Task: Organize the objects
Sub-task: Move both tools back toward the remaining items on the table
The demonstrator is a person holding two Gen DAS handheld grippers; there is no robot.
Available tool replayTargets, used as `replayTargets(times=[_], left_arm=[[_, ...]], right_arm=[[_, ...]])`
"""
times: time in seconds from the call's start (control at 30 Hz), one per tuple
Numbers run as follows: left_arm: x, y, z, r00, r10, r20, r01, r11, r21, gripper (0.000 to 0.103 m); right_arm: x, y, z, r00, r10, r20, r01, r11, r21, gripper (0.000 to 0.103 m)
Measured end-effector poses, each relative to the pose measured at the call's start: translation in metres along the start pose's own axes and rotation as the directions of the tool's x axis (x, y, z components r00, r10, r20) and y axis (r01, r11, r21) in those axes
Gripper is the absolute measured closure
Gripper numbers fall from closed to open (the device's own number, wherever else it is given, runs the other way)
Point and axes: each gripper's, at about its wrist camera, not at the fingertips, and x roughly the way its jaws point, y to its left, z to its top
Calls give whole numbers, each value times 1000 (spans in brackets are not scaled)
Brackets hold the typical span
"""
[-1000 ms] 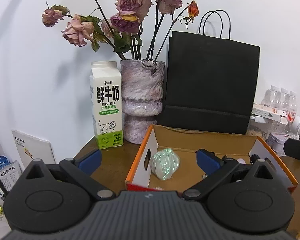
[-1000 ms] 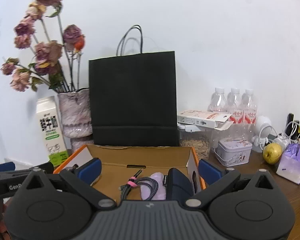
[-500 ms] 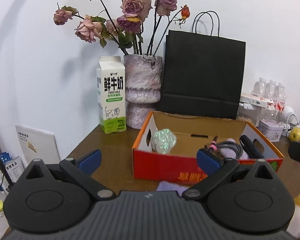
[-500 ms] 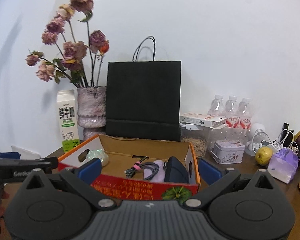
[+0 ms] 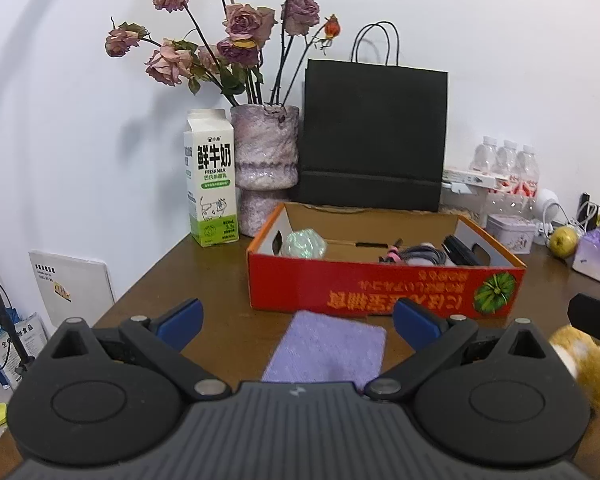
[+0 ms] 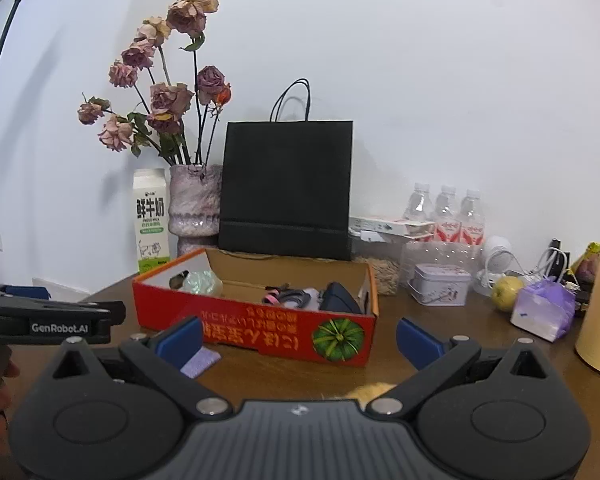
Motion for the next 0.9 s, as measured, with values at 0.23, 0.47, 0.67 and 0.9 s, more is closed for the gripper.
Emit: replayTargets(times=[0.23, 0.47, 0.67, 0.9], left_arm=[[-17, -7, -14, 1000, -30, -10, 30, 999, 13, 0], [-28, -14, -26, 998, -55, -33, 56, 998, 24, 0], [-33, -16, -35, 996, -53, -69, 55, 998, 17, 0], [-33, -14, -40, 994, -56, -96, 58, 998, 13, 0]], right_arm=[[-26, -11, -26, 999, -43, -7, 43, 999, -26, 0], [-39, -23, -49, 996, -54, -69, 51, 998, -40, 0], [-44, -30, -56, 994, -63, -90, 59, 997, -43, 0], [-43, -39, -62, 990, -60, -129, 56, 998, -34, 0]])
